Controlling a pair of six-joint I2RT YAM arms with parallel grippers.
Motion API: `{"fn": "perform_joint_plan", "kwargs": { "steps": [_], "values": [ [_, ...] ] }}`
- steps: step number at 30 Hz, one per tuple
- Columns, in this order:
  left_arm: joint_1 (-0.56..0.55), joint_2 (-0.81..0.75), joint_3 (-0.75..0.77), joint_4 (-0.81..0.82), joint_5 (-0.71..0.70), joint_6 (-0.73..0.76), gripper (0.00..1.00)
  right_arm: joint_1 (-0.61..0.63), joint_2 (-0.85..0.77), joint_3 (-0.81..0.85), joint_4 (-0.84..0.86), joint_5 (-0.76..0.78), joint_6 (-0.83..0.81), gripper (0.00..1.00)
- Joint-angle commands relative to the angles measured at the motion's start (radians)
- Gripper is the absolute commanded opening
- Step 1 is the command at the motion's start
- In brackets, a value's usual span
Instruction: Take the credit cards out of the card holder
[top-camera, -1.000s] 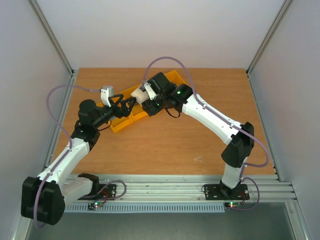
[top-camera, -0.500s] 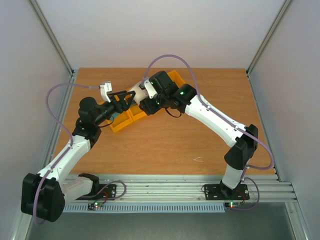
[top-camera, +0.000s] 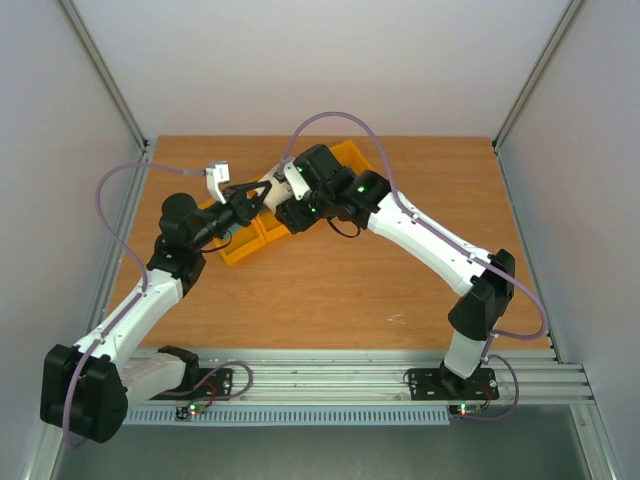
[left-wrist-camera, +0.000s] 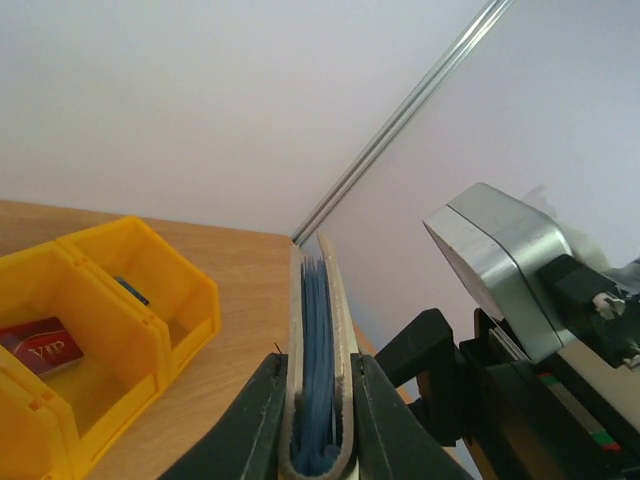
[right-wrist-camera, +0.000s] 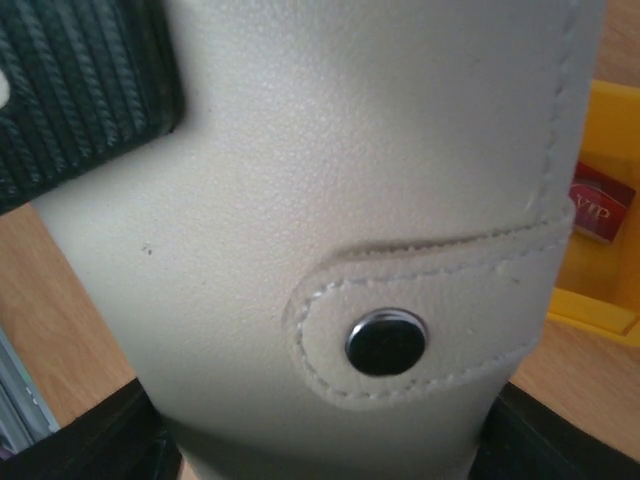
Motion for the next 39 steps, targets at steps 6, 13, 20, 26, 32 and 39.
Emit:
{"fn": "perform_joint_plan", "kwargs": {
  "steps": [6, 13, 20, 26, 32, 39],
  "values": [
    [0.004, -0.022, 0.019, 0.049, 0.087, 0.187, 0.0, -0.053, -0.165, -0.024, -0.065, -0.095, -0.17, 0.99],
    [0.002, -0.03, 0.036, 0.215, 0.408, 0.448, 0.0, -0.217, -0.226, 0.083, -0.227, -0.618, -0.291, 0.99],
    [-0.006, -0.029, 0.061, 0.331, 0.582, 0.496, 0.0, -0.237, -0.168, 0.139, -0.203, -0.783, -0.314, 0.97],
    [-0.009, -0.036, 0.062, 0.337, 0.582, 0.49, 0.0, -0.236, -0.13, 0.131, -0.181, -0.854, -0.297, 0.85],
    [-0.01, -0.04, 0.062, 0.327, 0.56, 0.492, 0.0, -0.237, -0.115, 0.13, -0.187, -0.884, -0.295, 0.38],
    [-0.021, -0.043, 0.054, 0.292, 0.458, 0.473, 0.39, -0.248, -0.124, 0.14, -0.188, -0.875, -0.295, 0.01]
  ]
}}
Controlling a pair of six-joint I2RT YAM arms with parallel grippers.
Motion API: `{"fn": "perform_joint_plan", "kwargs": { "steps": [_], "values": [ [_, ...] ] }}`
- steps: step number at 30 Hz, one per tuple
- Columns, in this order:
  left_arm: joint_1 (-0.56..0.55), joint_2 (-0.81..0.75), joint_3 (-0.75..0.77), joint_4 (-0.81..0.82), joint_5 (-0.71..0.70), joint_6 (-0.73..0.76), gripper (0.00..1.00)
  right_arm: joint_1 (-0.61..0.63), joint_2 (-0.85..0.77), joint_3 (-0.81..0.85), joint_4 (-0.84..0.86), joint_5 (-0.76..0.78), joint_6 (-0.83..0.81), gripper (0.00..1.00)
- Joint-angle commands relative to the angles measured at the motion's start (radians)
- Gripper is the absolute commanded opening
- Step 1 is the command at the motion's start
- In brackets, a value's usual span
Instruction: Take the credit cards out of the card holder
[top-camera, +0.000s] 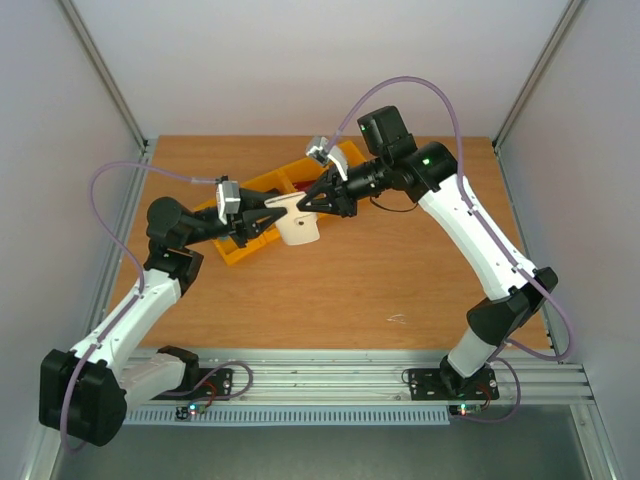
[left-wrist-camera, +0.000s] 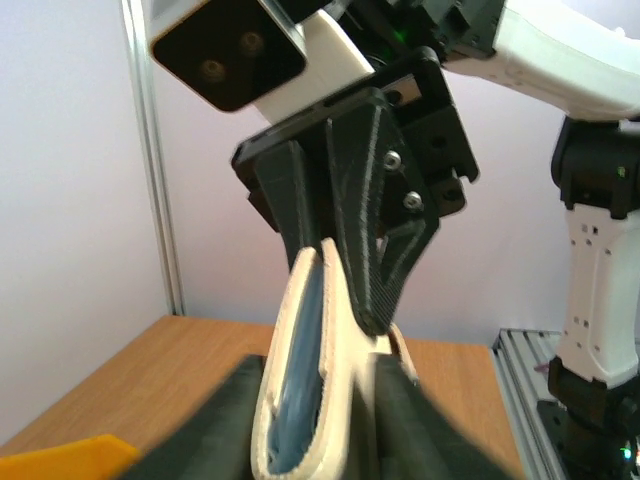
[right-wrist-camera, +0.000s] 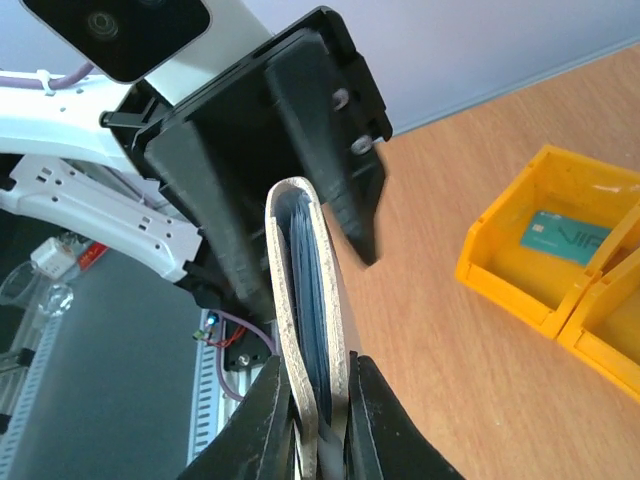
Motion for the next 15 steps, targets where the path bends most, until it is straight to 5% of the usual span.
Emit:
{"fn": "perform_joint_plan", "kwargs": {
  "steps": [1, 9, 15],
  "values": [
    [-0.016, -0.027, 0.017, 0.033, -0.11, 0.01, 0.47, -0.02, -0.027, 0.014, 0.028, -0.041, 0.048, 0.01],
    [-0.047, -0.044, -0.017, -0.076, -0.105, 0.013, 0.54, -0.047, -0.077, 0.001, 0.171, -0.137, 0.127, 0.01],
    [-0.065, -0.038, -0.008, -0.056, -0.12, -0.017, 0.43, -0.046, -0.071, 0.0, 0.165, -0.153, 0.127, 0.01]
  ]
}}
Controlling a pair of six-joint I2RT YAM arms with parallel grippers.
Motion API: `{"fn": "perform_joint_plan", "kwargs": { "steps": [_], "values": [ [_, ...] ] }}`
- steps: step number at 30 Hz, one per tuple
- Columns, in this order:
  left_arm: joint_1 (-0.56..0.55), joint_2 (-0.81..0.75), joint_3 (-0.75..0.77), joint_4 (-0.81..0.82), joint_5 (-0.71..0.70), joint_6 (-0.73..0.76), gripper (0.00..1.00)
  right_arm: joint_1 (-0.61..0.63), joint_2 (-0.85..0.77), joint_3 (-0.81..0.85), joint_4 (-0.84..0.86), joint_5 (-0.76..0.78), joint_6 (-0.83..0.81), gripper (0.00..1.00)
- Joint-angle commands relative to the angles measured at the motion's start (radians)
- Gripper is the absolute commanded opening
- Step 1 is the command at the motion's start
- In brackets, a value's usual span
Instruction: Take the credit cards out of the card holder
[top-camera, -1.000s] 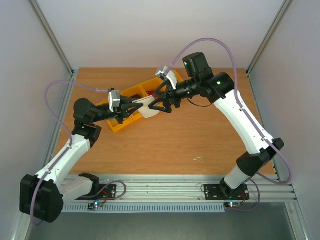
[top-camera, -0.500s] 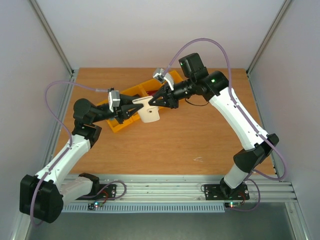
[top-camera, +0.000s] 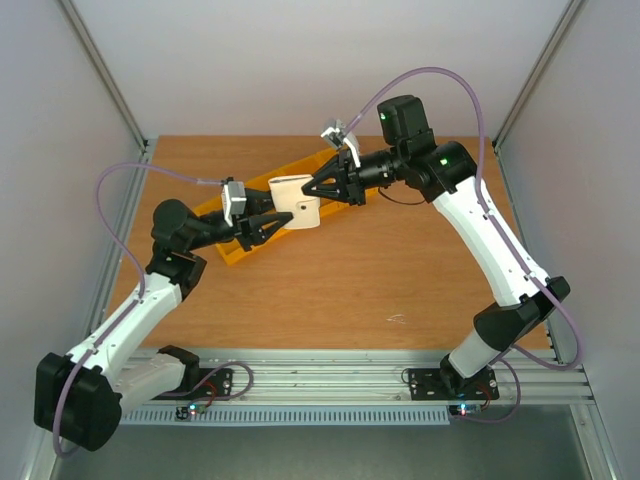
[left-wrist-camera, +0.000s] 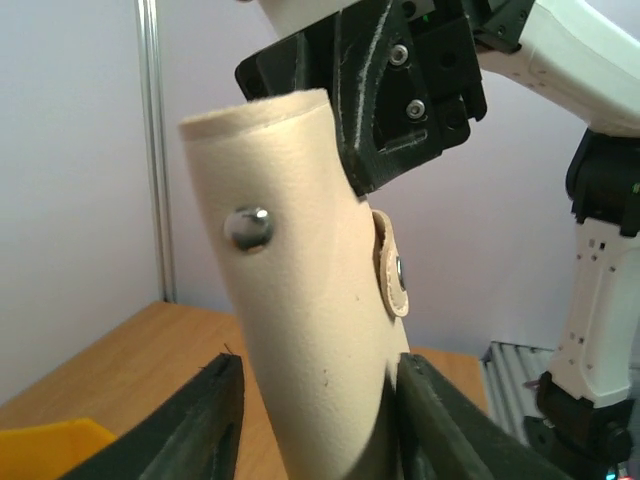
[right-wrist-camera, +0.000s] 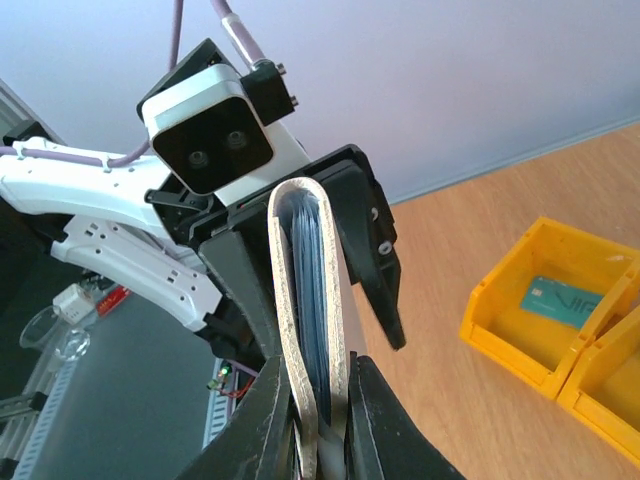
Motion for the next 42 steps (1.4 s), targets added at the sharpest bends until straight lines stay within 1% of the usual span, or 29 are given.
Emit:
{"fn": "perform_joint_plan", "kwargs": {
  "steps": [1, 2, 4, 6, 7, 8, 10, 11, 12, 14, 16, 20, 23, 25, 28, 31, 35, 42],
  "values": [
    [-0.012, -0.01, -0.001, 0.021, -0.022, -0.009, 0.39, 0.003, -0.022, 0.006, 0.034, -0.062, 0.02, 0.01],
    [-0.015, -0.01, -0.001, 0.024, -0.023, -0.011, 0.35, 0.003, -0.022, 0.007, 0.031, -0.061, 0.018, 0.01],
    [-0.017, -0.01, -0.001, 0.028, -0.023, -0.011, 0.22, 0.003, -0.021, 0.007, 0.021, -0.053, 0.011, 0.01],
    [-0.017, -0.011, 0.0, 0.024, -0.025, -0.01, 0.02, 0.002, -0.021, 0.004, 0.012, -0.034, 0.005, 0.01],
    [-0.018, -0.012, 0.0, 0.02, -0.03, -0.013, 0.0, 0.002, -0.02, 0.004, 0.01, -0.008, 0.007, 0.05],
    [-0.017, -0.014, -0.002, 0.007, -0.044, -0.016, 0.0, 0.003, -0.024, 0.002, 0.013, 0.034, 0.016, 0.15],
    [-0.024, -0.021, -0.004, -0.04, -0.11, -0.024, 0.0, 0.003, -0.031, -0.005, 0.027, 0.21, 0.05, 0.4],
    [-0.03, -0.025, -0.006, -0.07, -0.165, -0.021, 0.0, 0.003, -0.038, -0.012, 0.036, 0.319, 0.083, 0.46],
    [-0.036, -0.029, -0.009, -0.096, -0.217, -0.015, 0.0, 0.003, -0.046, -0.017, 0.04, 0.452, 0.108, 0.48],
    [-0.043, -0.031, -0.012, -0.135, -0.297, 0.012, 0.0, 0.009, -0.061, -0.023, 0.05, 0.684, 0.157, 0.49],
    [-0.05, -0.031, -0.014, -0.157, -0.369, 0.023, 0.0, 0.054, -0.091, -0.056, 0.09, 0.861, 0.166, 0.5],
    [-0.055, -0.023, -0.01, -0.165, -0.45, 0.025, 0.0, 0.219, -0.147, -0.166, 0.218, 1.113, 0.068, 0.49],
    [-0.058, -0.014, -0.006, -0.16, -0.494, 0.022, 0.0, 0.307, -0.143, -0.204, 0.274, 1.224, 0.076, 0.45],
    [-0.059, -0.008, -0.003, -0.154, -0.512, 0.025, 0.0, 0.352, -0.13, -0.22, 0.305, 1.261, 0.089, 0.43],
    [-0.06, 0.0, 0.001, -0.15, -0.499, 0.026, 0.0, 0.392, -0.092, -0.215, 0.335, 1.27, 0.112, 0.45],
    [-0.062, 0.002, 0.001, -0.146, -0.497, 0.02, 0.0, 0.4, -0.038, -0.177, 0.319, 1.261, 0.137, 0.44],
    [-0.063, 0.002, 0.001, -0.141, -0.504, 0.02, 0.0, 0.402, 0.004, -0.16, 0.318, 1.297, 0.147, 0.43],
    [-0.063, -0.001, -0.005, -0.135, -0.484, 0.011, 0.0, 0.402, 0.036, -0.157, 0.33, 1.354, 0.167, 0.35]
  ]
}}
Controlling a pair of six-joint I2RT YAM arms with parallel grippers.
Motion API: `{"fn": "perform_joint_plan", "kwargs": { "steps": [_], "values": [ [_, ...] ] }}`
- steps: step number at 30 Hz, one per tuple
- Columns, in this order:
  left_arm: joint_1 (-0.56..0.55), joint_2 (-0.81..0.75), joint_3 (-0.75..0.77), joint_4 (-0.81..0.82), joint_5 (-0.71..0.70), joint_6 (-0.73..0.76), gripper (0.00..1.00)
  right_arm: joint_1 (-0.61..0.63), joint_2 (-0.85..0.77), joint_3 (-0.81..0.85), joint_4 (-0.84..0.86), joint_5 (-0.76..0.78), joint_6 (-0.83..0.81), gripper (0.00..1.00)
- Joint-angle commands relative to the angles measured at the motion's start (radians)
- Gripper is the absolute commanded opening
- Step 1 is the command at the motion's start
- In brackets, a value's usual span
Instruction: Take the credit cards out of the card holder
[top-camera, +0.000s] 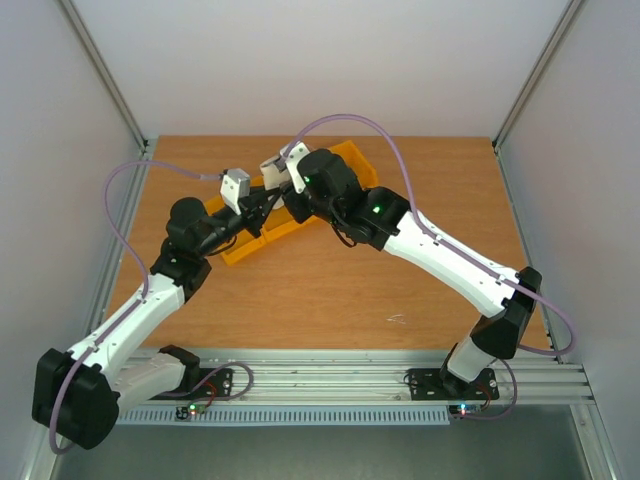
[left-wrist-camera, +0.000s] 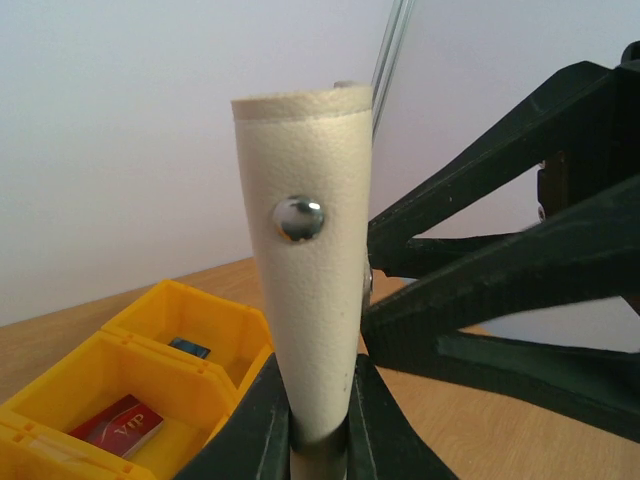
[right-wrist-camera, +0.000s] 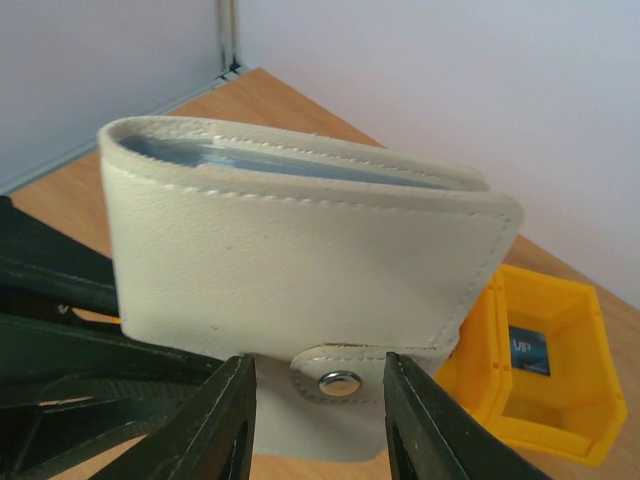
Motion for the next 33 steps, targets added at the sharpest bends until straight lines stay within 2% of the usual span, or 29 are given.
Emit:
{"fn": "perform_joint_plan", "kwargs": {
  "steps": [1, 13, 16, 19, 22, 33],
  "values": [
    [-0.009, -0.007, 0.007, 0.082, 0.028, 0.005, 0.0, 0.008, 0.027, 0.041, 0.031, 0.066, 0.033, 0.33],
    [-0.01, -0.01, 0.003, 0.093, 0.039, 0.009, 0.0, 0.006, 0.091, 0.07, -0.019, 0.217, 0.046, 0.25],
    [-0.011, -0.011, 0.001, 0.096, 0.048, 0.011, 0.0, 0.006, 0.104, 0.082, -0.037, 0.256, 0.056, 0.16],
    [-0.011, -0.011, 0.001, 0.096, 0.047, 0.011, 0.0, 0.006, 0.115, 0.095, -0.051, 0.262, 0.058, 0.13],
    [-0.011, -0.01, 0.001, 0.097, 0.044, 0.014, 0.0, 0.006, 0.117, 0.097, -0.056, 0.265, 0.063, 0.02],
    [-0.011, -0.01, -0.001, 0.095, 0.037, 0.011, 0.0, 0.002, 0.106, 0.094, -0.057, 0.238, 0.049, 0.01]
  ]
}}
